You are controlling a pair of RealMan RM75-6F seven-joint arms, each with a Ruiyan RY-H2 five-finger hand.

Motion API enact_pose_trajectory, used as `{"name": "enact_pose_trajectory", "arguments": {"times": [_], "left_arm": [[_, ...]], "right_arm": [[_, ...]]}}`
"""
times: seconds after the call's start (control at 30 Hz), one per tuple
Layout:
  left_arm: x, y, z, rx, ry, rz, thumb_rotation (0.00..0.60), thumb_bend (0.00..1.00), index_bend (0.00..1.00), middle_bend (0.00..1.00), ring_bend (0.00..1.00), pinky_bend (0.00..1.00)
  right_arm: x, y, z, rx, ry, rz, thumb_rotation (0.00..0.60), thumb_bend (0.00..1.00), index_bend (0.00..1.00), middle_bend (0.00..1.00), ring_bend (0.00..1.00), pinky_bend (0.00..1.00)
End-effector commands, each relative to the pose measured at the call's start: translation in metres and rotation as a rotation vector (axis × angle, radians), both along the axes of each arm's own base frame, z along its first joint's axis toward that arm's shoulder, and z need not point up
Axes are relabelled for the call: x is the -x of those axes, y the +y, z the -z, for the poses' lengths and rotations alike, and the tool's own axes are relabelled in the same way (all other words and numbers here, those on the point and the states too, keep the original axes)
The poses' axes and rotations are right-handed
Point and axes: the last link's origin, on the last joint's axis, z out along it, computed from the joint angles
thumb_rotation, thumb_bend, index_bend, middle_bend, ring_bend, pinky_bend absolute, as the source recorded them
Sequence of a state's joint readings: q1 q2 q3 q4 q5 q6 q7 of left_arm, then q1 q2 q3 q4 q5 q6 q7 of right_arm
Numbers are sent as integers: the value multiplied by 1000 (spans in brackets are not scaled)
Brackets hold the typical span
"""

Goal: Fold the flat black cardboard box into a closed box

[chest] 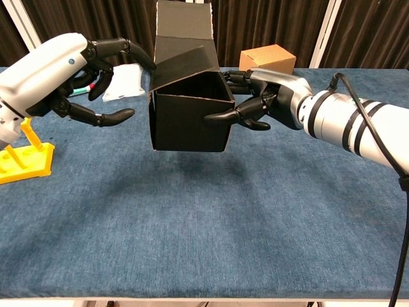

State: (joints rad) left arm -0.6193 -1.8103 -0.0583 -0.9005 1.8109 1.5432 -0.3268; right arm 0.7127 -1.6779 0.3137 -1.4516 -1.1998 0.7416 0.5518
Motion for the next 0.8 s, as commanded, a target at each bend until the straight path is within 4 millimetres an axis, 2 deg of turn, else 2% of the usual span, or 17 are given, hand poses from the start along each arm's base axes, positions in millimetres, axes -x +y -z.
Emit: {"name": "enact_pose_trajectory", "arguments": {"times": [0.03, 0.2, 0.53, 0.8], "left_arm": [[2, 1, 2, -2, -4, 4, 600, 244, 280, 279, 753, 998], [6, 1, 7, 12, 2, 2, 600, 245, 262, 262, 752, 999], [10, 5, 20, 34, 85, 28, 600, 246, 297, 262, 752, 1000], [21, 8, 32, 45, 137, 19, 600, 245, 305, 271, 752, 1000]], "right_arm": [[2, -1, 1, -5, 6, 1, 600, 214, 380, 477, 786, 1000], [4, -4, 4, -14, 16, 2, 600, 216, 378, 475, 785, 1000], [6, -8, 14, -22, 56, -21, 600, 226, 371, 466, 785, 1000], [10, -14, 25, -30, 92, -50, 600, 309, 365, 441, 783, 1000]]}}
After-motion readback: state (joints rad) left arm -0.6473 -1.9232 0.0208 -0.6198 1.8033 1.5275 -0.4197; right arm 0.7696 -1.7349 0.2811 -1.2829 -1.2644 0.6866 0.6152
